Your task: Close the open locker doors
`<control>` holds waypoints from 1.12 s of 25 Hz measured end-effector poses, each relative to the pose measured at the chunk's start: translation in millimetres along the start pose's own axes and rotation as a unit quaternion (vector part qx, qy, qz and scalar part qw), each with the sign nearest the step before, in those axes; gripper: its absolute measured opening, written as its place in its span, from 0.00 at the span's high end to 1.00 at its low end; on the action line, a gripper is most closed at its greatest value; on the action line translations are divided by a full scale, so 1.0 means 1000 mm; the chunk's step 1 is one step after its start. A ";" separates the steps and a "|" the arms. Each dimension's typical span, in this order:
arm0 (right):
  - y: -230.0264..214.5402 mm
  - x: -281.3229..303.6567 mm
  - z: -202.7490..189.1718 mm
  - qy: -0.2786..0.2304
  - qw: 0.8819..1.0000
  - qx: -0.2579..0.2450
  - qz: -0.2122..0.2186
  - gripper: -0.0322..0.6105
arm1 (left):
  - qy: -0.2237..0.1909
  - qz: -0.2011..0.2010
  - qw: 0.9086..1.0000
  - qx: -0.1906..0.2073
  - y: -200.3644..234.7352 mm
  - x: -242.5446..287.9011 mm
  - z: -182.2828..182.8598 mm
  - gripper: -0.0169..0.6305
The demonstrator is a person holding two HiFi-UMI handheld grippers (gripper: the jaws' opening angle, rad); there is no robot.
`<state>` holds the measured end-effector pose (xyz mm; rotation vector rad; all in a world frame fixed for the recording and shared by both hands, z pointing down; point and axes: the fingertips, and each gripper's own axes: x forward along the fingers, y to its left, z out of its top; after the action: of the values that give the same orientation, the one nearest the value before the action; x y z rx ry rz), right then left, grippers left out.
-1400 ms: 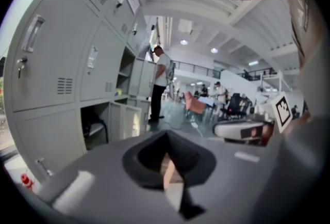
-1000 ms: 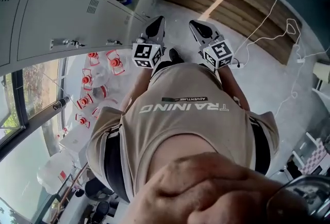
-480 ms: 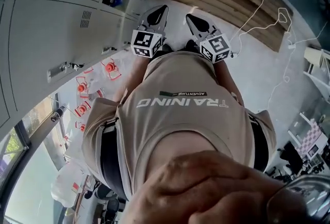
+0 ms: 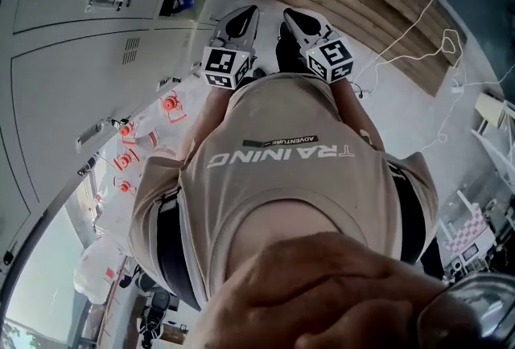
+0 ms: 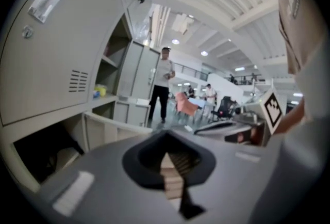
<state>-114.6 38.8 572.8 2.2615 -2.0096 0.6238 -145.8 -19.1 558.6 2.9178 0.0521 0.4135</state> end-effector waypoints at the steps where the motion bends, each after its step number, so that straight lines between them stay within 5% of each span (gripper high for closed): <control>1: -0.008 0.007 0.005 0.002 1.000 -0.007 0.011 0.93 | 0.002 0.011 1.000 -0.003 0.006 0.009 0.002 0.97; 6: -0.050 0.034 0.016 0.030 0.995 -0.066 0.069 0.93 | -0.003 0.058 0.998 -0.020 0.033 0.050 0.025 0.97; 15: -0.113 0.087 0.005 0.083 0.985 -0.074 0.135 0.93 | 0.019 0.151 0.987 -0.052 0.073 0.083 0.024 0.97; 22: -0.113 0.110 -0.012 0.140 0.965 -0.118 0.188 0.93 | 0.010 0.194 0.977 -0.087 0.081 0.073 0.021 0.97; 28: -0.110 0.124 -0.017 0.161 0.959 -0.135 0.191 0.93 | 0.004 0.203 0.975 -0.087 0.090 0.049 0.019 0.97</control>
<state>-4.6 -55.6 654.2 1.5217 -2.2106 0.6416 -92.7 -107.7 571.8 2.7415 -0.5595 0.4634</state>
